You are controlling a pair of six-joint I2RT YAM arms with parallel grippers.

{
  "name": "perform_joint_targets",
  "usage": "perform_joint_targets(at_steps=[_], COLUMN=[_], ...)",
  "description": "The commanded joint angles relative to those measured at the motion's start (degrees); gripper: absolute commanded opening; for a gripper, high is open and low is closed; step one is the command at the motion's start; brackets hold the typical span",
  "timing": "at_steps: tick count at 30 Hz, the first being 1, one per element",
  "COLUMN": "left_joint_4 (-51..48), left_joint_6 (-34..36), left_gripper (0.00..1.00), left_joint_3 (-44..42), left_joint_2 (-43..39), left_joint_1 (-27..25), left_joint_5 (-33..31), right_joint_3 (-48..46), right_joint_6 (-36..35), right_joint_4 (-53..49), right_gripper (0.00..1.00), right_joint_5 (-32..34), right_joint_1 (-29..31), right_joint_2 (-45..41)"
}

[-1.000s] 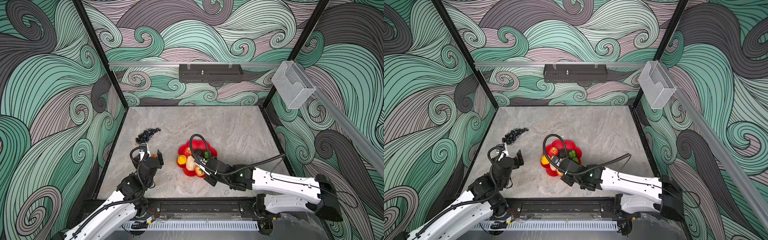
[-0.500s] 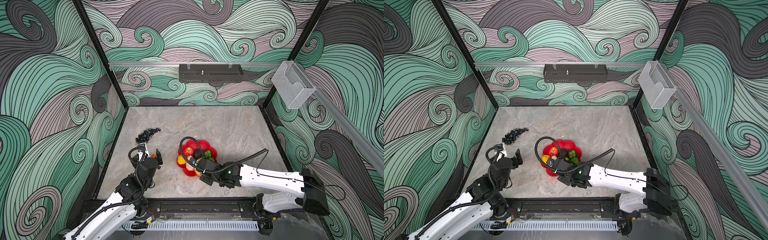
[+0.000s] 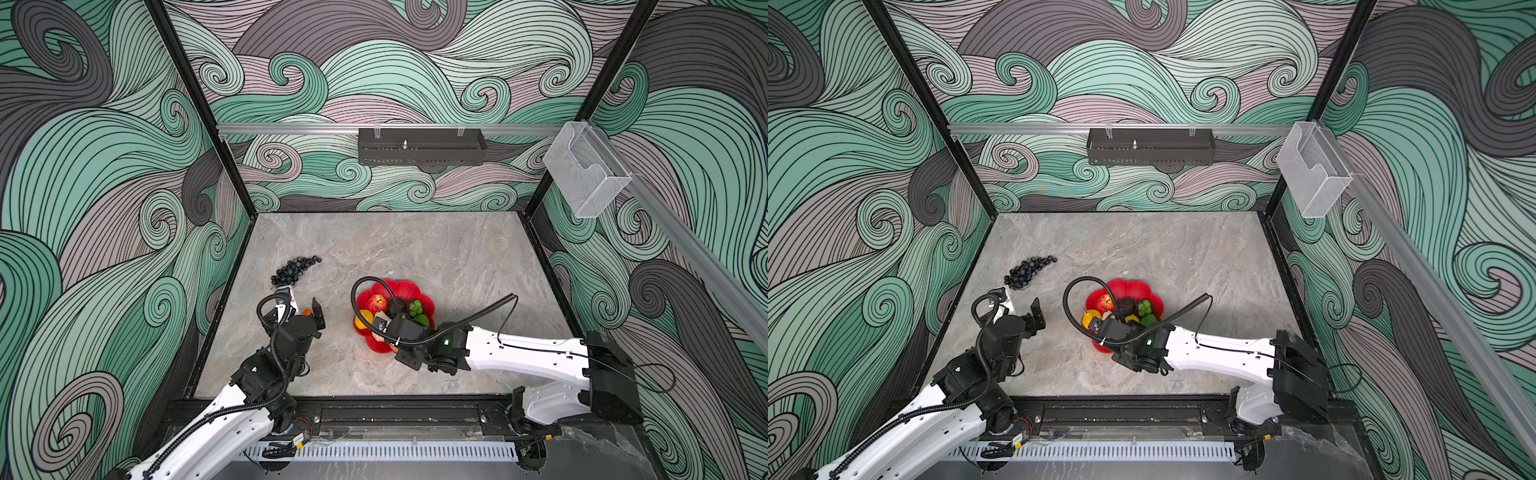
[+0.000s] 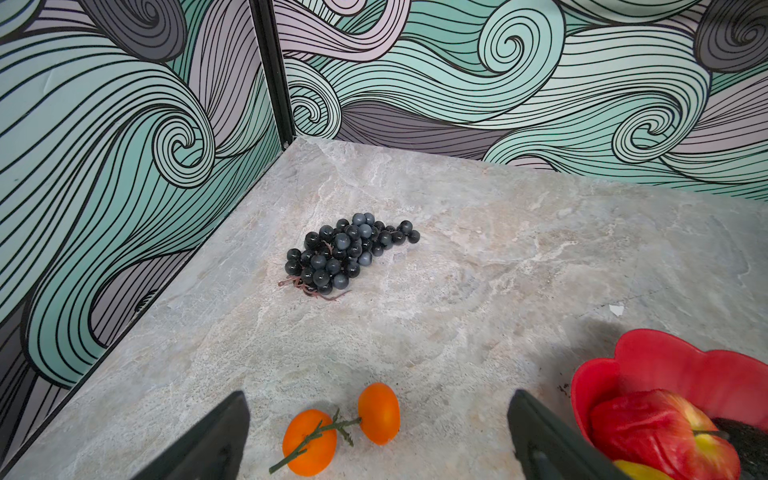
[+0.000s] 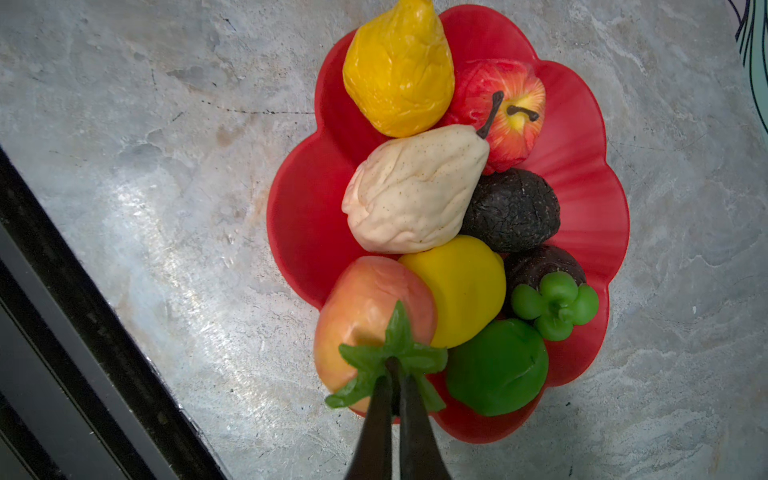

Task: Place and organize the fake fruits in the fruit bowl
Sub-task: 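Open the left gripper and withdraw it toward the tomatoes while the right holds the strawberry, then lower the strawberry into the bowl with the right gripper and release it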

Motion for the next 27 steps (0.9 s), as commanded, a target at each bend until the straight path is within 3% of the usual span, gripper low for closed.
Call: perform_joint_targets(at_steps=[1, 11, 18, 21, 27], left_joint_4=[0.55, 0.64, 1.2, 1.52, 0.05], left_joint_6=[0.31, 0.09, -0.11, -0.35, -3.36], left_gripper=[0.99, 0.99, 0.99, 0.99, 0.99], left_joint_3=[-0.26, -0.34, -0.51, -0.43, 0.67], left_joint_2=[-0.72, -0.14, 0.64, 1.43, 4.42], left_joint_1=[0.39, 0.49, 0.75, 0.93, 2.07], left_joint_5=[-1.82, -2.28, -1.95, -1.35, 0.57], right_joint_3=[1.37, -0.71, -1.04, -2.08, -9.54], right_joint_6=[-0.38, 0.06, 1.2, 2.14, 3.99], right_joint_4=[-0.69, 0.55, 0.89, 1.93, 10.86], right_gripper=[0.13, 0.3, 0.32, 0.34, 0.49], right_joint_5=[1.02, -1.58, -0.29, 2.1, 9.92], right_joint_1=[0.34, 0.43, 0.41, 0.35, -0.97], right_joint_2=[-0.21, -4.67, -6.54, -9.27, -20.28])
